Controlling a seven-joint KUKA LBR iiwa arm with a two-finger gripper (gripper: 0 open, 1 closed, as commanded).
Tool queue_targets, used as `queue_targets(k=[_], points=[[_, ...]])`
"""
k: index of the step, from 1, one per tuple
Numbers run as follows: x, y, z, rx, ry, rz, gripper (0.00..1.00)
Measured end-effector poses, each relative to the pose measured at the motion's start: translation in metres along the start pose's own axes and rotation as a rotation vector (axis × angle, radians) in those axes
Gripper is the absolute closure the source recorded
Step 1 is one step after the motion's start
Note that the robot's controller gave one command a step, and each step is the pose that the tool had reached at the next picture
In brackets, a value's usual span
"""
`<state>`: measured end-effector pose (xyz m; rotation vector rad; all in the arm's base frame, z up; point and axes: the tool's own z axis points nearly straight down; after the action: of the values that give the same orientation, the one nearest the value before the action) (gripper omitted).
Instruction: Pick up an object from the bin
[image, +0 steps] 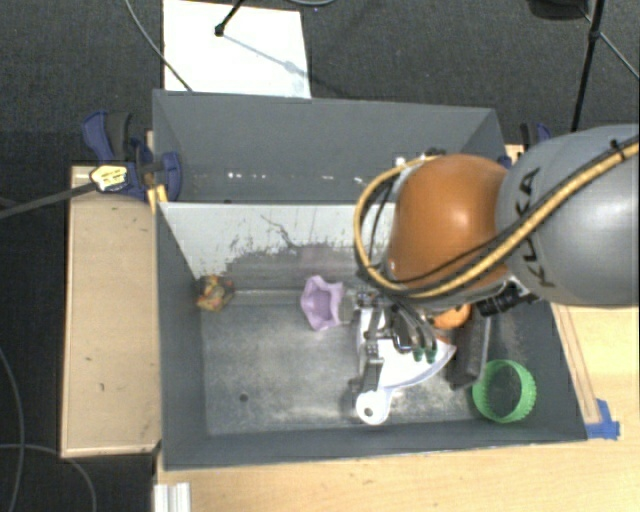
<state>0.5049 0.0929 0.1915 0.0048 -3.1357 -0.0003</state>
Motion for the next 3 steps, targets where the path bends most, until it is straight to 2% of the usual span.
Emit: queue_targets(k=[1,2,3], points=[[-0.001,-0.001,-0.004,-0.001,-0.008,0.003,0.00],[-0.008,-0.018,0.039,-0.001,-0.015,-0.057,0.00],[-0.008,-0.027,0.091,0.000,-0.011,-0.065,0.00]])
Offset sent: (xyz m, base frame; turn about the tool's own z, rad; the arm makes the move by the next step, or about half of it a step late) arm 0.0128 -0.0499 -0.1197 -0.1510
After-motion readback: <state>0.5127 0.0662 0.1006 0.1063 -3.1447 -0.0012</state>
